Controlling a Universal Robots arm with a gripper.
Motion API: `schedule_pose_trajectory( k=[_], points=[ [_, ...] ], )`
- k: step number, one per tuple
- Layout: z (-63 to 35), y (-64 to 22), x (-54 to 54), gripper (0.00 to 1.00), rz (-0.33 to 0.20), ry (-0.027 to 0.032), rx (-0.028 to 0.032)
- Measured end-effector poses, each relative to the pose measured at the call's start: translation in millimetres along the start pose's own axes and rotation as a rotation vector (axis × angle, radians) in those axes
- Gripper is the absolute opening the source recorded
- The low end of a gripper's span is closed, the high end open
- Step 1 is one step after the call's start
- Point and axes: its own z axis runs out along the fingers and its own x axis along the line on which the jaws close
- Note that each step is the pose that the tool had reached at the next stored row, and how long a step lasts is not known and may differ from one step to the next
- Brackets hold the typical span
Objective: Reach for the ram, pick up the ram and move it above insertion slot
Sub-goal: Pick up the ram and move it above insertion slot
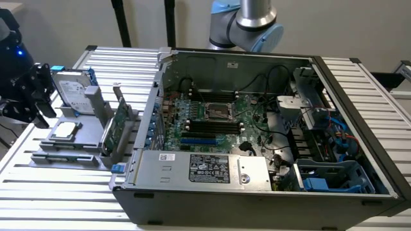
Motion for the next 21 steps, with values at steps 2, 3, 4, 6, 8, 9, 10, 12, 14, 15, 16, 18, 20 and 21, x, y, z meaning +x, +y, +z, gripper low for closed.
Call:
schedule_pose_trajectory(
  k=[2,3,4,6,8,9,10,12,14,15,16,18,20,21],
  points=[
    [3.7,0.0,1.6,0.36,0.002,0.0000,-0.0001],
    [5.6,0.0,2.4,0.36,0.004,-0.0001,0.0001],
    [7.3,0.0,3.3,0.36,0.005,0.0000,0.0000],
    [10.9,0.0,5.2,0.36,0.009,0.0000,0.0000],
    [14.5,0.0,7.1,0.36,0.014,0.0001,-0.0001],
    [16.4,-0.1,8.1,0.36,0.016,0.0001,0.0000],
    [18.3,-0.1,8.8,0.36,0.020,-0.0001,0.0002],
    [21.9,-0.1,10.2,0.36,0.027,0.0000,0.0002],
    [25.6,-0.1,11.3,0.36,0.035,-0.0001,0.0003],
    [27.3,-0.1,11.8,0.36,0.039,0.0000,0.0002],
    [29.1,-0.1,12.2,0.36,0.044,0.0000,0.0001],
    [32.7,0.0,12.7,0.36,0.053,0.0000,0.0002],
    [36.3,-0.1,13.1,0.36,0.059,-0.0001,0.0002],
    [38.3,-0.1,13.3,0.36,0.062,-0.0002,0.0003]
  ],
)
